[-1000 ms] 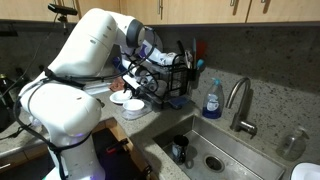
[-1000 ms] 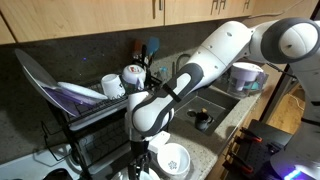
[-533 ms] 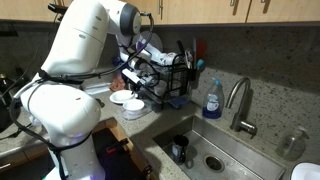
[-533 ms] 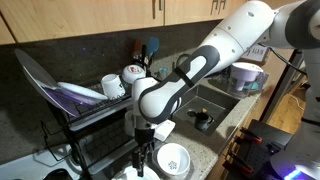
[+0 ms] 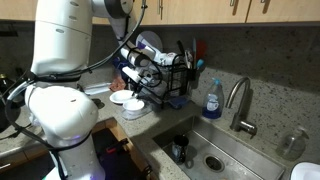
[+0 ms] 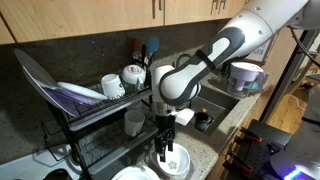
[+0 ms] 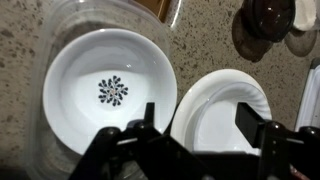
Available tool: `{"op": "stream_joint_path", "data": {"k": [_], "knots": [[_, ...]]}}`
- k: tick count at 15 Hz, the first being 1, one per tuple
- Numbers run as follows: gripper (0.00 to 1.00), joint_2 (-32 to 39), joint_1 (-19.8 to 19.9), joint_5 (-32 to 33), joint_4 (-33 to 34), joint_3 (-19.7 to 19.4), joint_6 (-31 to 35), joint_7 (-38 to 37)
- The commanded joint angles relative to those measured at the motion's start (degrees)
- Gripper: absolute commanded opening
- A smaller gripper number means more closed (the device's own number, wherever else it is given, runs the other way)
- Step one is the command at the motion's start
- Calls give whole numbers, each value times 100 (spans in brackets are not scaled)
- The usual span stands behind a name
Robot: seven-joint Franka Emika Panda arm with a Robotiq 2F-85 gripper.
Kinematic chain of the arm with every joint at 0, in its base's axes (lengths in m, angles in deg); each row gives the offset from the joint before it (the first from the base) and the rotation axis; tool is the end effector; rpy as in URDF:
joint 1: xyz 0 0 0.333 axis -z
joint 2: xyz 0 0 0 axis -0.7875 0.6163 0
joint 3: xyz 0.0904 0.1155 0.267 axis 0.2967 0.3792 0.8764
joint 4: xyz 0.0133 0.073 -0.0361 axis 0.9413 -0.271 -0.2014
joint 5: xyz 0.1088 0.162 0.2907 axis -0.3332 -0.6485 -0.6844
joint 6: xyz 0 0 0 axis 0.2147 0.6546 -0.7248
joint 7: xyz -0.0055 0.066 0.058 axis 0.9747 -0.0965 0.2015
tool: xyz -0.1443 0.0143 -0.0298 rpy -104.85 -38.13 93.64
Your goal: Remove the white bowl from the countertop and put it on the plate then remove the other white bowl from the transparent bowl and put it on top of the one on the plate
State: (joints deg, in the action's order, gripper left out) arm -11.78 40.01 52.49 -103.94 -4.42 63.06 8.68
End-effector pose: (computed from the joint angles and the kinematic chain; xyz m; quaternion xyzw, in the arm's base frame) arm 0.4211 0.2997 0.2468 -0.9598 -0.1489 0.1369 0.1943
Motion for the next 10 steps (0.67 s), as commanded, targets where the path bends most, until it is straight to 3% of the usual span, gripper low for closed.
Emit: {"op": "stream_joint_path", "data": {"k": [1,5,10], "knots": [[81,-872,249,-499,-861,-89,-217,426],[88,-1265,345,-825,-1340,-363,-243,923],[90,-1279,276,-673,-1501,-605,250,1339]]}}
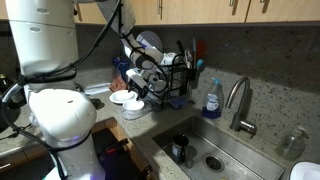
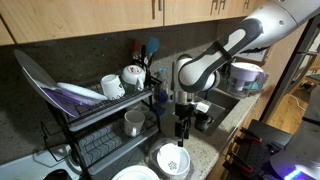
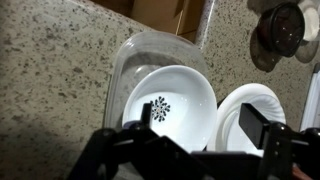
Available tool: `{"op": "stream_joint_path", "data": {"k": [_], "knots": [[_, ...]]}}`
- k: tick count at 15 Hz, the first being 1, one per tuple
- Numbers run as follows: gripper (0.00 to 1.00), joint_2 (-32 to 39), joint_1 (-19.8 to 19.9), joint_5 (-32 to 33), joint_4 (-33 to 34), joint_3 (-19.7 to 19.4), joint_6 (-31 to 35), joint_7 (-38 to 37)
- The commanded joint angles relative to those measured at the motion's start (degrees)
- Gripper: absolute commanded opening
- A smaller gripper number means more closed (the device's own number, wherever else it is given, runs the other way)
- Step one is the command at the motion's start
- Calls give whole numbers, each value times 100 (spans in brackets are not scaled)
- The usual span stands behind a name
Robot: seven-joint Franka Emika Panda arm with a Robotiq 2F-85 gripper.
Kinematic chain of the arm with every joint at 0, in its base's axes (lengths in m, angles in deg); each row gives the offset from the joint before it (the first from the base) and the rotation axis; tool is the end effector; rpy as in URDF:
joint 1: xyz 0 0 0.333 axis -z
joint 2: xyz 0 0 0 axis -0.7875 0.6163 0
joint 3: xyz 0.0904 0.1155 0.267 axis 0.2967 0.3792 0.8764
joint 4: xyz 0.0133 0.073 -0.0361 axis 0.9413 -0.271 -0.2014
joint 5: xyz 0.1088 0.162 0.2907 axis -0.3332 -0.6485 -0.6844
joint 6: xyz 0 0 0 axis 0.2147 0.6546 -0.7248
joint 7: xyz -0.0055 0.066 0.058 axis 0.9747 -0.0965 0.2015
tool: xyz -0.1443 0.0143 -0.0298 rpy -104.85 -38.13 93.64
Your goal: Remove the white bowl from the countertop and put it on the plate then remove the other white bowl from the transparent bowl and put it on top of the one on the plate
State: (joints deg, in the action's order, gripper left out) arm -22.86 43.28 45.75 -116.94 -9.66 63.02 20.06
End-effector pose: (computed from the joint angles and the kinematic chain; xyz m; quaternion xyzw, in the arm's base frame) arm 0.3980 0.2128 0.2552 -0.9610 -0.1309 0.1187 0.2129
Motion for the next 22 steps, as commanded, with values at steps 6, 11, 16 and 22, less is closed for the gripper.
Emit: {"op": "stream_joint_path", "data": {"k": [6,11,16,22], "knots": [[86,181,-80,41,-108,-85,782,221],[85,607,-70,192,37,-21,1245,225],[83,1009,-146,734,302,66,1387,72],[80,1440,-328,1548,646,110,1618,-242]]}}
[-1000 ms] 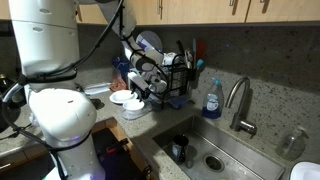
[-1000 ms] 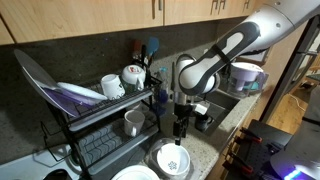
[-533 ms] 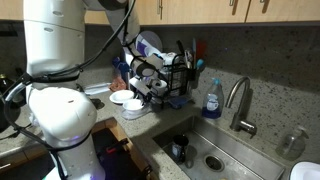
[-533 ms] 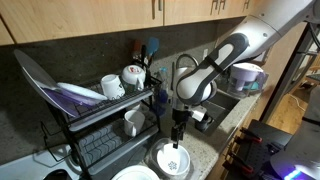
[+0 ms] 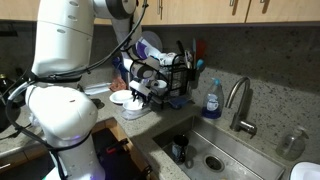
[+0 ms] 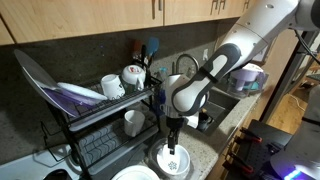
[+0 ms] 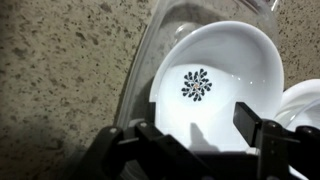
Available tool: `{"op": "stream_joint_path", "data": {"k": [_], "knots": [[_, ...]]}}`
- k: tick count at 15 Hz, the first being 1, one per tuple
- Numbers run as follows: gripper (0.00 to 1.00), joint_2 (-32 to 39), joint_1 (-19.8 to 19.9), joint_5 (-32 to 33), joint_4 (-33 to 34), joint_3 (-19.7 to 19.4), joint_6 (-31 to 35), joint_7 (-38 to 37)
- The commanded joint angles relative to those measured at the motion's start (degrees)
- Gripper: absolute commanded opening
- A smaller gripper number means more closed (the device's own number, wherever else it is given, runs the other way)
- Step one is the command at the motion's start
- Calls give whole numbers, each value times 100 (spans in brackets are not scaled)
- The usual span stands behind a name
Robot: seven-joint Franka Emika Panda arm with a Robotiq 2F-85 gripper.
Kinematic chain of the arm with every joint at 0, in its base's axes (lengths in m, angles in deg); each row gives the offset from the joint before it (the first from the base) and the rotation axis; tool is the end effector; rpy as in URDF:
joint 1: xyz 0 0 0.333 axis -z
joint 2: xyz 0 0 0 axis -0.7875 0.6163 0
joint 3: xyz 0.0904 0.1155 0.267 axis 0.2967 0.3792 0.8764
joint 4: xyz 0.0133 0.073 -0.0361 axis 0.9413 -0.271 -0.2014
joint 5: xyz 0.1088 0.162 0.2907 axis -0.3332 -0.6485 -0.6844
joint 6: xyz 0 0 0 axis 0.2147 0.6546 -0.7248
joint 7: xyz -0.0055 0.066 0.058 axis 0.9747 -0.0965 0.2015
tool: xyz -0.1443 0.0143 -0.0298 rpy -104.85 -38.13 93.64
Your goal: Remove the white bowl from the countertop and put it on the plate then remove the other white bowl from the transparent bowl and put it on top of the one on the plate
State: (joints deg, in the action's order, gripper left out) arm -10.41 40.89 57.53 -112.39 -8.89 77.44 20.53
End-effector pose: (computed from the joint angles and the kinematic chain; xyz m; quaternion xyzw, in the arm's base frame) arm 0.4326 0.2327 0.1937 -0.9645 -0.2105 0.0646 0.1456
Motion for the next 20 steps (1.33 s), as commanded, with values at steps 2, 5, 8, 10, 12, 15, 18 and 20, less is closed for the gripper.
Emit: {"op": "stream_joint_path", "data": {"k": [2,5,8,10,12,15,18,20], "knots": [[80,274,-175,722,271,-13,269,-498],[81,178,-161,847,278,85,267,-601],[83,50,-174,898,264,130,283,-589],[82,31,-181,993,302,110,278,-615],[82,82,-204,1174,374,50,250,-664],[83,150,-262,1598,483,-82,157,-839],[82,250,-229,1871,574,-127,47,-948],[82,286,-177,1835,565,-90,5,-879]]}}
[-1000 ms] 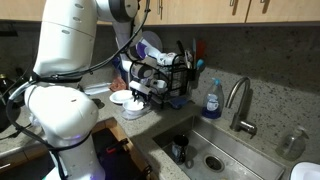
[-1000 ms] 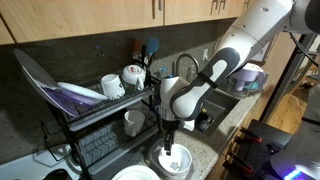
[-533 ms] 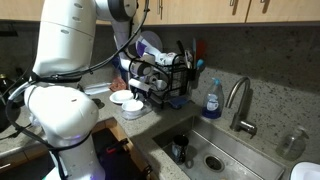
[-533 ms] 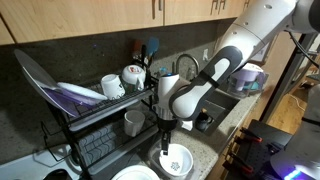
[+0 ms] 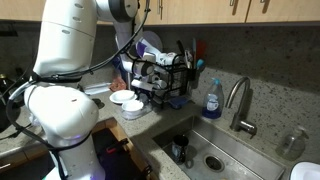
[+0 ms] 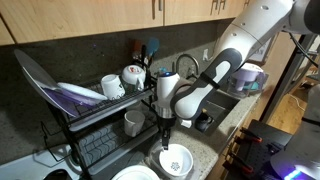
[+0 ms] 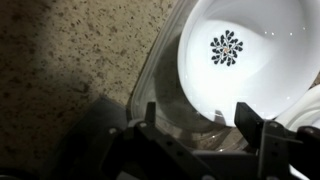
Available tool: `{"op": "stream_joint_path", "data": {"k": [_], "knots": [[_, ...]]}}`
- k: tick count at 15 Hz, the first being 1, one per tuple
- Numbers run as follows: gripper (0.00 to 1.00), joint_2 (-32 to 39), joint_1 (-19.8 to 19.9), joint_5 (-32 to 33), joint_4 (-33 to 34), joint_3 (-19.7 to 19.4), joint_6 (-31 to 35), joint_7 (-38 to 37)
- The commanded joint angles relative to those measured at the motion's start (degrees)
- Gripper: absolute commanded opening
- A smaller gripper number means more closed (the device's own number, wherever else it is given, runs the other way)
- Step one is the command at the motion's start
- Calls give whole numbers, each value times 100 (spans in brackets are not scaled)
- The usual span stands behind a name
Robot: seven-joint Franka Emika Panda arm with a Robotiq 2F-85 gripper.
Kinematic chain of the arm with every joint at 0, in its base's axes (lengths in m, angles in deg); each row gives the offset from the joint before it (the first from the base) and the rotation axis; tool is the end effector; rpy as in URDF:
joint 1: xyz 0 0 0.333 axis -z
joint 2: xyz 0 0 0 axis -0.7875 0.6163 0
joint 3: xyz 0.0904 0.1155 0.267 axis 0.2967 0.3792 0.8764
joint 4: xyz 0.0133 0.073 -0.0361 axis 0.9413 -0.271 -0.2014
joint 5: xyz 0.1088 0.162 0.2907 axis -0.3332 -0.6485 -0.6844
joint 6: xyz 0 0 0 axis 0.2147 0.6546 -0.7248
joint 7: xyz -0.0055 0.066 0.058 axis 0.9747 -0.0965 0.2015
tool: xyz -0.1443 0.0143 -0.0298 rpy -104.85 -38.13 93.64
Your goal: Remove the white bowl from the countertop and put it on the plate then remove the other white bowl from the transparent bowl and put it on top of the one on the plate
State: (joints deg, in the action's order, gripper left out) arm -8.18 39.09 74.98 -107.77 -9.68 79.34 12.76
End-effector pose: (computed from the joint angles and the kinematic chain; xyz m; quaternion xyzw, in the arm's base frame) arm 0.4590 0.2484 0.2022 -0.9581 -0.2773 0.0221 0.0681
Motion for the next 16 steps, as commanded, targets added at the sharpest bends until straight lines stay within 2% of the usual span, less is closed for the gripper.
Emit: {"op": "stream_joint_path", "data": {"k": [1,5,9,10,11,14,16], "knots": [[82,63,31,35,76,23,-210,-55],[83,45,161,-222,-10,187,-338,192],[81,134,169,-232,38,182,-517,176],[78,172,162,-209,62,162,-587,161],[70,209,163,-194,82,151,-649,159],[35,307,178,-172,117,143,-815,174],[19,345,177,-155,123,142,-859,169]]}}
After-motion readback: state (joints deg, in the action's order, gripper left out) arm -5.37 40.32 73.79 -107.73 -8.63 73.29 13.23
